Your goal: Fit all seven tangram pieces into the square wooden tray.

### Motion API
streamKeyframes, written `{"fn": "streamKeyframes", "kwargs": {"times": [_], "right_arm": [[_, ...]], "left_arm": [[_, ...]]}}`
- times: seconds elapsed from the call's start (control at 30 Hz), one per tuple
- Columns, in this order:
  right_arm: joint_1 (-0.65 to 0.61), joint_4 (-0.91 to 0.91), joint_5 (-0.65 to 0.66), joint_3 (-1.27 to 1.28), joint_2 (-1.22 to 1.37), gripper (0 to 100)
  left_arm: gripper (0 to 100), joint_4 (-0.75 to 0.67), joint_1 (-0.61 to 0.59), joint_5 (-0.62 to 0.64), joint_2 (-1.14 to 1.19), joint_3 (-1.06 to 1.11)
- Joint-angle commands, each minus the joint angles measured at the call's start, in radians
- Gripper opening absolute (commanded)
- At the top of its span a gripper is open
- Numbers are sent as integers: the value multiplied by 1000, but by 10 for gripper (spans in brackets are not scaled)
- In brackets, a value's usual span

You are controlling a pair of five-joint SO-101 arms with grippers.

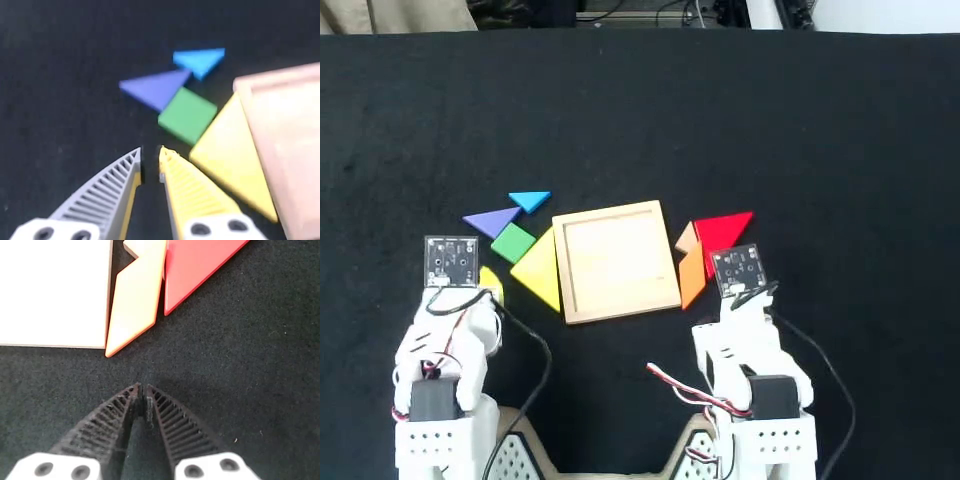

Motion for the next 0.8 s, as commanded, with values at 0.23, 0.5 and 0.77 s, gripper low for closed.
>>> {"fn": "streamKeyframes", "kwargs": {"times": [0.23, 0.5, 0.77], "right_arm": [[-9, 3, -5, -1, -58, 11], [-9, 3, -5, -1, -58, 11], [-9, 3, -5, -1, -58, 11]], "left_arm": [[73, -196, -1, -3, -8, -111], [73, -324, 94, -23, -6, 28], [73, -324, 56, -37, -5, 18]]}}
